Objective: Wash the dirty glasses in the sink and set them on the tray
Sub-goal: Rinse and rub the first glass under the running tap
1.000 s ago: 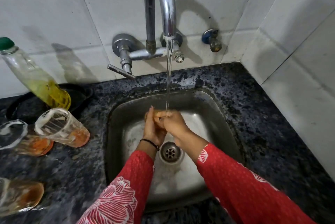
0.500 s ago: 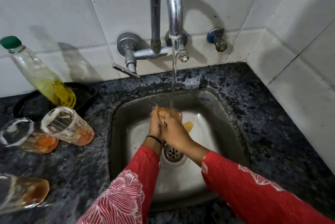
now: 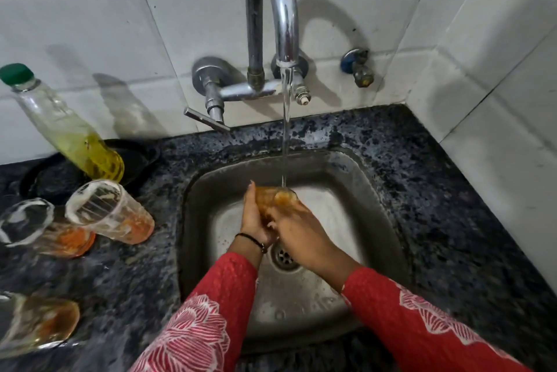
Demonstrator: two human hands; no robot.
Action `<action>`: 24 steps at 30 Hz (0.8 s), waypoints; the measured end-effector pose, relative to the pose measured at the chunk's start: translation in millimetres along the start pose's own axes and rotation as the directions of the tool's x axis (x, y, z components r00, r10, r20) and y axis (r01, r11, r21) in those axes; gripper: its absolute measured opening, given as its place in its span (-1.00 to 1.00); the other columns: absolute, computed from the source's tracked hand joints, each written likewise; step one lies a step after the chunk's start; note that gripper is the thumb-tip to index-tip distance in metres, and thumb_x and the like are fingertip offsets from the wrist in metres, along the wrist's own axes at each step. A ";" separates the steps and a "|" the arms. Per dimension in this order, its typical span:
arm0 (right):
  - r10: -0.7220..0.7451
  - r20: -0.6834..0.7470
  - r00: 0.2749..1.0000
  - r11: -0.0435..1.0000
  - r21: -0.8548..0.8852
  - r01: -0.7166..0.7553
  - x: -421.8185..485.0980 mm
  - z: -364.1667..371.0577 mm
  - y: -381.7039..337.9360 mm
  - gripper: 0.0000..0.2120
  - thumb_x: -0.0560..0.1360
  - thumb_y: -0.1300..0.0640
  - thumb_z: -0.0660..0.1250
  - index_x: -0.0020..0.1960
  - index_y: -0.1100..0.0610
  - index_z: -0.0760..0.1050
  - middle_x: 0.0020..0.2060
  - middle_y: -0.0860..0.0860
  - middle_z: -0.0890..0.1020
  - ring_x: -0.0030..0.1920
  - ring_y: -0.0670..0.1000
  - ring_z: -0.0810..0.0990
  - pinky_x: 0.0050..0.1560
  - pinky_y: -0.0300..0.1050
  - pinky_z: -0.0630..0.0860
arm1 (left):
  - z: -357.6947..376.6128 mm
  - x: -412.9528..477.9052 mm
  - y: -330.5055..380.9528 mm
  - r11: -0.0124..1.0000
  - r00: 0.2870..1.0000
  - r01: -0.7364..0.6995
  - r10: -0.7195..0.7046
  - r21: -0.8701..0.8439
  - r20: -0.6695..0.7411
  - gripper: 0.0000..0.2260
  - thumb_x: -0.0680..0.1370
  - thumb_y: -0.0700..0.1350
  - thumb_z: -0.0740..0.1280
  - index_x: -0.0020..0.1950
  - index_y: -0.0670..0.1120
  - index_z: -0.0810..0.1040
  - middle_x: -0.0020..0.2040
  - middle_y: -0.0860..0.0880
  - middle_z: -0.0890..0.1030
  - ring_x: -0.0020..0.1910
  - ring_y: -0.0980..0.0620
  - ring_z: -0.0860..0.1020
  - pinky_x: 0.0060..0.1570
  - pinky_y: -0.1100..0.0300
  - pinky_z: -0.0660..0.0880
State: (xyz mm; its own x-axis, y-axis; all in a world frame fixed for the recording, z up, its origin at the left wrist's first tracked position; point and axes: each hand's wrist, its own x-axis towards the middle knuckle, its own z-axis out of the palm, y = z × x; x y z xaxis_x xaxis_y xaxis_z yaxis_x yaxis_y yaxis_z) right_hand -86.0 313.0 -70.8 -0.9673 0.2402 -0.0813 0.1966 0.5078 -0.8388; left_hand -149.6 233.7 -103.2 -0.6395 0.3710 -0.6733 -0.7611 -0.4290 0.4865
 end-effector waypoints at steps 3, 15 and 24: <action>-0.102 -0.054 0.993 0.995 -0.013 0.102 -6.1 -5.5 1.6 -0.68 0.58 0.06 0.09 0.23 0.09 0.49 0.25 0.01 0.48 0.27 -0.06 0.41 0.33 -0.22 0.31 | 2.9 -1.8 -0.8 0.993 0.993 -0.116 0.115 -0.032 -0.015 -0.15 0.29 0.41 0.32 0.34 -0.20 0.45 0.07 -0.18 0.59 -0.06 -0.07 0.55 -0.18 0.19 0.55; 0.647 0.164 0.745 -0.133 0.986 -0.102 -3.7 3.1 -11.5 -0.64 0.63 -0.04 0.07 -0.18 0.18 0.42 -0.21 0.13 0.53 -0.16 0.09 0.55 0.11 0.04 0.52 | 58.9 -40.7 16.6 0.867 0.901 -0.432 0.428 0.248 0.073 -0.91 0.55 -0.17 0.28 -0.09 -0.10 0.57 -0.13 -0.10 0.63 -0.19 0.03 0.58 -0.26 0.24 0.53; 0.494 0.298 0.817 0.149 0.897 -0.417 23.0 -18.9 -26.8 -0.51 0.49 -0.20 0.23 0.14 0.18 0.58 0.03 0.20 0.66 0.02 0.19 0.64 0.09 0.07 0.56 | 37.1 -63.2 9.2 0.701 0.864 -0.502 0.440 0.508 0.246 -0.56 0.54 -0.30 0.28 0.37 -0.03 0.30 0.11 0.17 0.50 0.07 0.23 0.51 -0.03 0.42 0.49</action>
State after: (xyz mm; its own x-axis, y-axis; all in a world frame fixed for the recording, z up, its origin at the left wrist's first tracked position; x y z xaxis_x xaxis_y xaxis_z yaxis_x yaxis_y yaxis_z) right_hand -110.4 320.6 -40.0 -0.7410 0.2003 -0.6409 0.2888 -0.7666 -0.5735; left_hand -120.2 236.9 -35.5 -0.9139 0.3340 -0.2305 -0.2675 -0.0686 0.9611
